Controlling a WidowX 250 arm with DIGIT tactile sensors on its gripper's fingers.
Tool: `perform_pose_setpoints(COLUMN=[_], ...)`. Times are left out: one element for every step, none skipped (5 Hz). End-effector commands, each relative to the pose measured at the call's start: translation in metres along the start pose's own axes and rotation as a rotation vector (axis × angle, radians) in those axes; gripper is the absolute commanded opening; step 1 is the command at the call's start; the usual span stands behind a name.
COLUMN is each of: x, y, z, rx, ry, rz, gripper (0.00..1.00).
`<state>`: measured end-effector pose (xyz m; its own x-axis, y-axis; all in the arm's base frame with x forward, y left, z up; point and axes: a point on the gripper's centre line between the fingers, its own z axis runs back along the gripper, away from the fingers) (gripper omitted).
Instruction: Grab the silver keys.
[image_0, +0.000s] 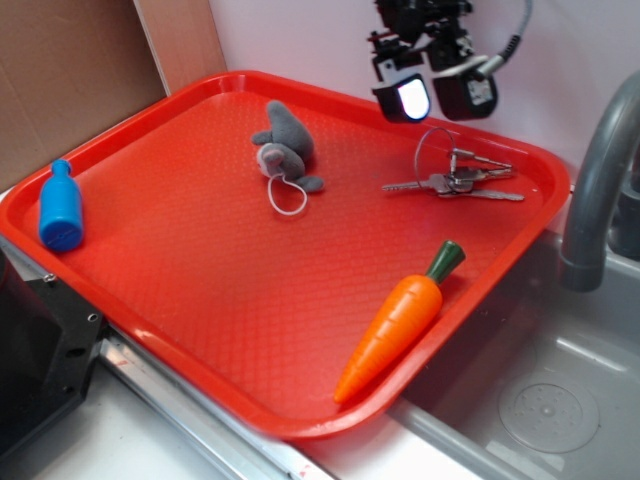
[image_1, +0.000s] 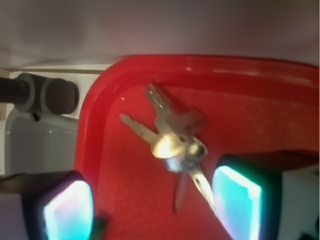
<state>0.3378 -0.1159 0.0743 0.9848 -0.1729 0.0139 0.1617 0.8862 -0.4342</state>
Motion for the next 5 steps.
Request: perform_pose_setpoints(x=[0.006,-0.004,-0.009,-0.008,-0.007], y=[-0.009,-0.01,-0.014,-0.008,-0.009], z=[0.01,0.009,0.01,-0.002,-0.004], rx=[0.05,0.135,0.196,0.191,0.211], ry=[0.026,0.03,-0.004,0.003,0.047], rz=[0.034,0.03,0.064,0.045,0.071], gripper=[1.0,1.0,1.0,1.0,0.87])
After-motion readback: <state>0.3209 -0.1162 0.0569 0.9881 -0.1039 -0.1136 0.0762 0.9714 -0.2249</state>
